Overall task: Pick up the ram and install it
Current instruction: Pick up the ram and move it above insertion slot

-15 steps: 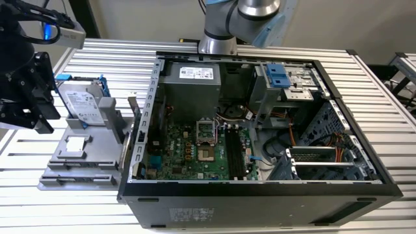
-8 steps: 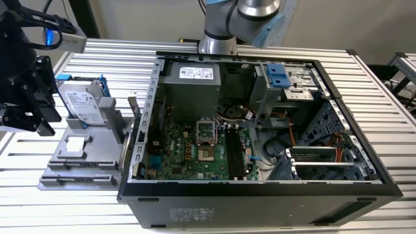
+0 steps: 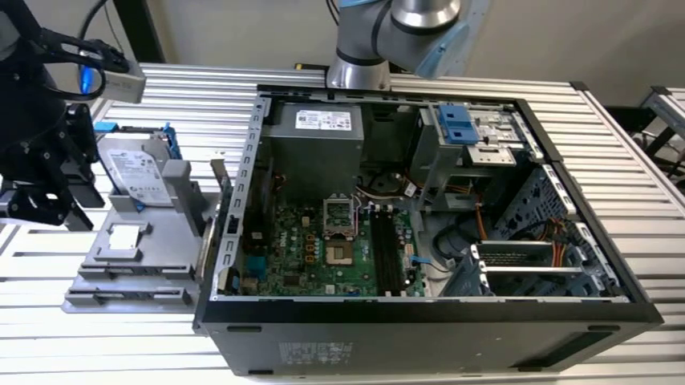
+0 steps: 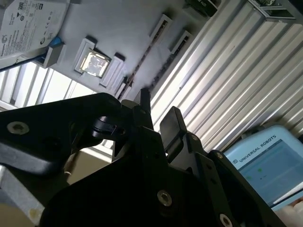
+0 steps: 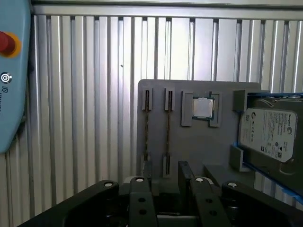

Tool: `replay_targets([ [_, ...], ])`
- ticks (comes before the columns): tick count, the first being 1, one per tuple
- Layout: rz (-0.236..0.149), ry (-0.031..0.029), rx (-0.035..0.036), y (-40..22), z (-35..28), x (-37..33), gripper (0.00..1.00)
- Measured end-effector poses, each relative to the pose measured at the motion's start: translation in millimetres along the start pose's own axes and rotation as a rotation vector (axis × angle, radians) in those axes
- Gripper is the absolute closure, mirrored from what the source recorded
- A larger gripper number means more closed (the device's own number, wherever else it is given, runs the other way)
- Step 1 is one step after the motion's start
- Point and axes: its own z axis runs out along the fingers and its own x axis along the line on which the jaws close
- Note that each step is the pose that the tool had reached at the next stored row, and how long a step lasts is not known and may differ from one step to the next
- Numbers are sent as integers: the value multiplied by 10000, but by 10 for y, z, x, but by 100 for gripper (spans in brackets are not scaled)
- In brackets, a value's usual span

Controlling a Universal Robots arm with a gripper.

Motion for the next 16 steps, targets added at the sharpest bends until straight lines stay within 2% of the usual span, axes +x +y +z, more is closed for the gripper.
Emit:
replay_targets([
  [16,233,-2,-110,2,158,1,0],
])
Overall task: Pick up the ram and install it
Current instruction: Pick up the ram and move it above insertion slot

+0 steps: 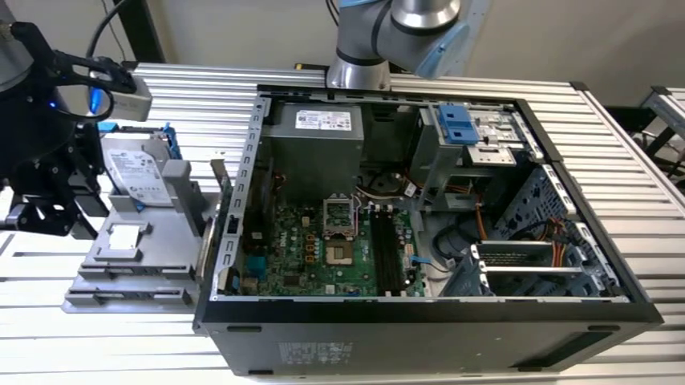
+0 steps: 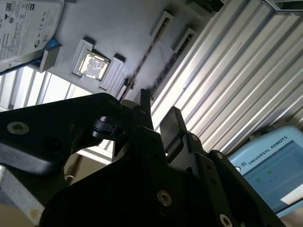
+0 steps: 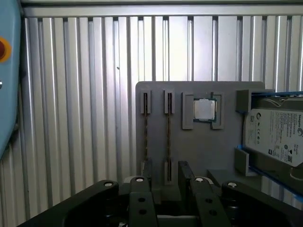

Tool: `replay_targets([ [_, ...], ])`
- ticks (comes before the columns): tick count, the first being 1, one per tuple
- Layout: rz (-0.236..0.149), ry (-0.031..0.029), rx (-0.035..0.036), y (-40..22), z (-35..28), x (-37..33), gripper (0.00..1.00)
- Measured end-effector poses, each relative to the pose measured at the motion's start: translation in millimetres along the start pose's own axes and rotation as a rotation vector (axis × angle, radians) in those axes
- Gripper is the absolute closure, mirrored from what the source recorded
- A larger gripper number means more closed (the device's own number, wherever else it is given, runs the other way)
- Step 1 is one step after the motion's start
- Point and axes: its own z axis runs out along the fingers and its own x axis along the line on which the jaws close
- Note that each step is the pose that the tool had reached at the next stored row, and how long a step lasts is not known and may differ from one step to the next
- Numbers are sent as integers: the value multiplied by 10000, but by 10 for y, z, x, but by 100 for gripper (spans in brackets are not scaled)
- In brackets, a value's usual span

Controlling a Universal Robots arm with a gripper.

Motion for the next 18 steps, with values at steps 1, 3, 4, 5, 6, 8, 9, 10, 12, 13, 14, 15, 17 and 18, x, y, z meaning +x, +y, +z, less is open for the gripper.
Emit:
replay_targets([
  [1,2,0,-2,0,6,0,0],
  [3,3,2,-4,0,9,0,0],
  [4,3,2,-5,0,9,0,0],
  [5,4,1,-4,0,9,0,0],
  [6,3,0,-2,0,11,0,0],
  [8,4,0,-3,0,11,0,0],
  [9,3,0,-3,0,11,0,0],
  [10,3,1,-3,0,11,0,0],
  [12,4,0,-3,0,11,0,0],
  [13,3,0,-2,0,11,0,0],
  [14,3,-1,-2,0,12,0,0],
  [15,3,0,-2,0,13,0,0],
  [17,3,-3,1,0,21,0,0],
  [18,3,-3,0,0,34,0,0],
])
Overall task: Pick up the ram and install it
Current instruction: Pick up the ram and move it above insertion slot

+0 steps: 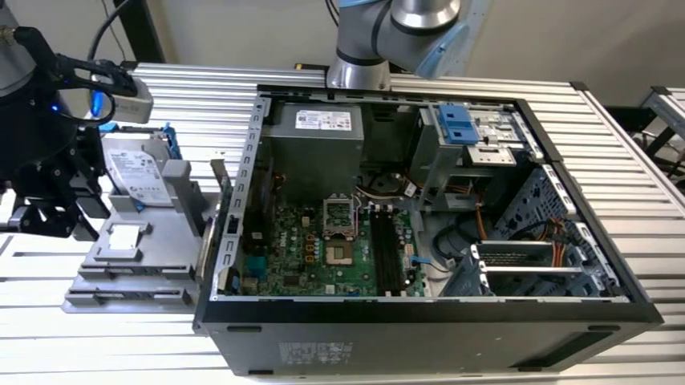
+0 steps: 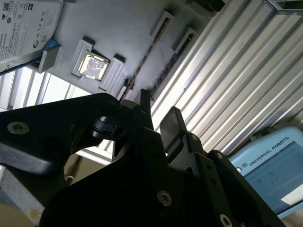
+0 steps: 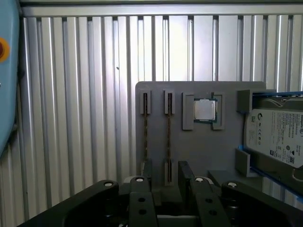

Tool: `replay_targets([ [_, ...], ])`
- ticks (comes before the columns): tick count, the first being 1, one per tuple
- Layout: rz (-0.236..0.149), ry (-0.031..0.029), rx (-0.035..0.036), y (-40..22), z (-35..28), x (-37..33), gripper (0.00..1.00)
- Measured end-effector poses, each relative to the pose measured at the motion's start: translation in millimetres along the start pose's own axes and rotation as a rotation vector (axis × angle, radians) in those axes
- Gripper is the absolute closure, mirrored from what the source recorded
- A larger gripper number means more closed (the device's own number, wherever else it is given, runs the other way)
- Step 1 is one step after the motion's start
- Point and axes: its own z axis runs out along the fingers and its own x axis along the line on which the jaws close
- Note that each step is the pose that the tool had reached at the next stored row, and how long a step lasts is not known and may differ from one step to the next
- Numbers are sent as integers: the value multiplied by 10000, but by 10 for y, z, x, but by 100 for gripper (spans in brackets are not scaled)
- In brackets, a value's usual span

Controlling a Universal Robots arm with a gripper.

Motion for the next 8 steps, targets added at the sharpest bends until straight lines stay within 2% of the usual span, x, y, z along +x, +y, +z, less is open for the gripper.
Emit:
replay_targets([
  [8,1,4,-66,-2,120,0,0],
])
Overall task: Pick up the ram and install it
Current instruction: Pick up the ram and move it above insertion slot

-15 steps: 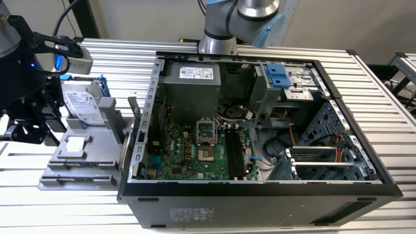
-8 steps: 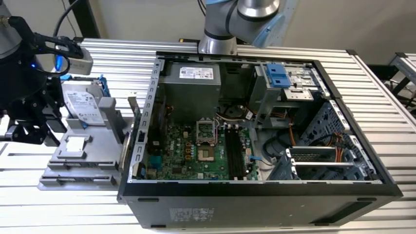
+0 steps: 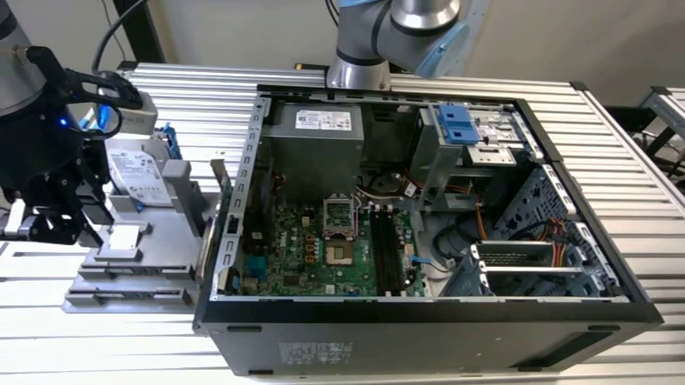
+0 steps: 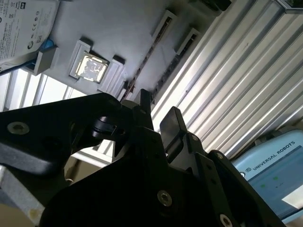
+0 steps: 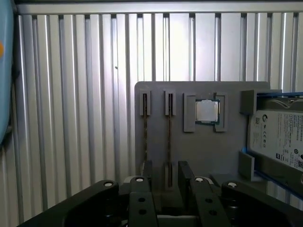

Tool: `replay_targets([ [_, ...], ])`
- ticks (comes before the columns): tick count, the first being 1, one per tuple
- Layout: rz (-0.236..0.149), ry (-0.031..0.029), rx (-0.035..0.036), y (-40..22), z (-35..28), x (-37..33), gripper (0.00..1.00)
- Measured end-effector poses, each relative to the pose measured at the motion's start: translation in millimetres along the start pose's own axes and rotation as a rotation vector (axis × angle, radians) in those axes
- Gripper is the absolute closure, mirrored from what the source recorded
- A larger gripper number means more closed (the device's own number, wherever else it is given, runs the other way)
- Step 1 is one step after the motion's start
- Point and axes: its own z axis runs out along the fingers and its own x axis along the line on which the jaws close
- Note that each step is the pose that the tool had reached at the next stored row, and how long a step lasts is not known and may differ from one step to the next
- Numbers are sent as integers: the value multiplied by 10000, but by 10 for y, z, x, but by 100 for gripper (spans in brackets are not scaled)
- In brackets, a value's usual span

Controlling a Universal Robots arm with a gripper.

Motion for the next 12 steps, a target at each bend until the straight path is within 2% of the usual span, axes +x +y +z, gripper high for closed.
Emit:
replay_targets([
  [6,0,3,-90,-2,69,0,0],
  [12,1,3,-108,-3,113,0,0],
])
